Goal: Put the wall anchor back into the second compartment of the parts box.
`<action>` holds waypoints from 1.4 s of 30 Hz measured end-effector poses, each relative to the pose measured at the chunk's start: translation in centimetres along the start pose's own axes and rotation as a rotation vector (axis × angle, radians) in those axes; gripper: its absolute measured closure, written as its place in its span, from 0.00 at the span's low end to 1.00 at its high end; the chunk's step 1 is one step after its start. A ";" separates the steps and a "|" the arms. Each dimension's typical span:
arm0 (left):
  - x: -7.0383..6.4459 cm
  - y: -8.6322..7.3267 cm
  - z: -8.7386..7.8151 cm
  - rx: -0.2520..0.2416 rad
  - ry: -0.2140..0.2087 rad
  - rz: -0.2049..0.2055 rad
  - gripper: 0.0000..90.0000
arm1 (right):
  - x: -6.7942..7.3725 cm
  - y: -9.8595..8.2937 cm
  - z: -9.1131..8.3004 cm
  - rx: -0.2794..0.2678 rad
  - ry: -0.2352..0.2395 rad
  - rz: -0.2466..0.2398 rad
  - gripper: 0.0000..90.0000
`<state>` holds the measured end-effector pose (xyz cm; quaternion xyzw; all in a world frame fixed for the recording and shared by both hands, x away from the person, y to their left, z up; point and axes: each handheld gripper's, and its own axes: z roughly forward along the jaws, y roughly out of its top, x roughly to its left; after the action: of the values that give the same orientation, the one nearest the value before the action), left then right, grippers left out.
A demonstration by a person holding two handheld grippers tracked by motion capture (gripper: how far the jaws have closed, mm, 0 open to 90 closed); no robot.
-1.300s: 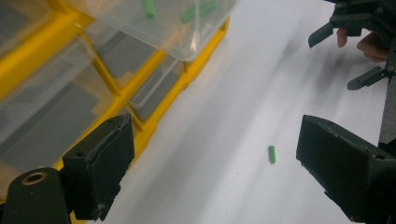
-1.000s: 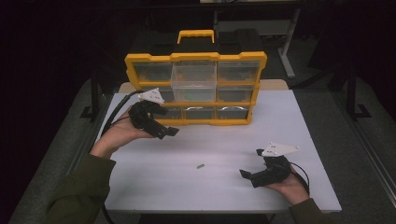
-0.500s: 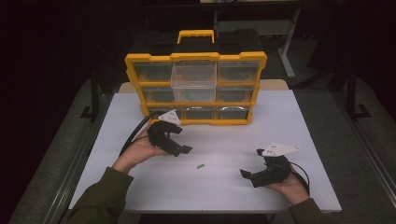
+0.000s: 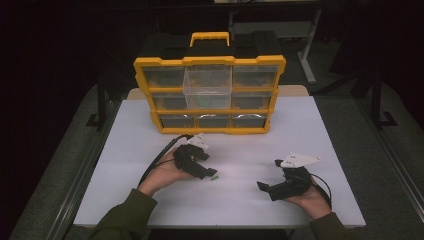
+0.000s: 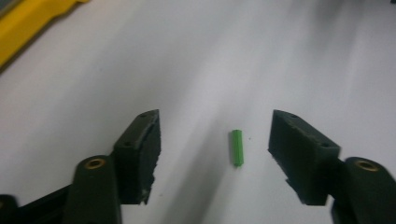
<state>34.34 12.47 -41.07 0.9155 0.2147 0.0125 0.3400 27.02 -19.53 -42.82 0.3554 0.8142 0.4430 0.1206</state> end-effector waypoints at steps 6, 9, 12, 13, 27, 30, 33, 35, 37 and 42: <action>-0.4 -0.3 0.8 0.032 0.004 0.030 0.60 | 0.0 0.0 0.0 0.001 -0.001 0.002 0.00; -0.8 -0.4 1.3 0.028 -0.010 0.019 0.67 | 0.0 0.0 0.0 0.002 -0.001 0.001 0.00; -1.0 -0.6 1.8 0.048 -0.018 0.026 0.74 | 0.0 0.0 0.0 0.001 -0.001 -0.001 0.00; -1.1 -0.7 2.0 0.040 -0.017 0.007 0.77 | 0.0 0.0 0.0 0.001 -0.001 -0.001 0.00; -1.1 -1.0 2.6 0.074 -0.003 0.026 0.92 | 0.0 0.0 0.0 0.001 0.000 -0.001 0.00; -1.2 -1.0 2.7 0.052 -0.012 -0.012 0.93 | 0.0 0.0 0.0 0.001 0.001 0.000 0.00; -1.1 -1.0 2.4 0.045 -0.011 -0.017 0.93 | 0.0 0.0 0.0 0.001 0.001 0.000 0.00; -0.8 -0.8 1.9 0.059 -0.010 -0.005 0.94 | 0.0 0.0 0.0 0.001 0.001 0.000 0.00; -0.5 -0.8 1.3 0.052 -0.008 -0.012 0.94 | 0.0 0.0 0.0 0.002 0.000 0.001 0.00; 0.2 -0.5 -0.5 0.016 -0.022 -0.049 0.94 | 0.0 0.0 -0.1 0.000 0.000 -0.001 0.00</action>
<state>34.24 13.18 -40.98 0.9128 0.2332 -0.0076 0.3351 26.99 -19.60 -42.82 0.3549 0.8145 0.4428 0.1207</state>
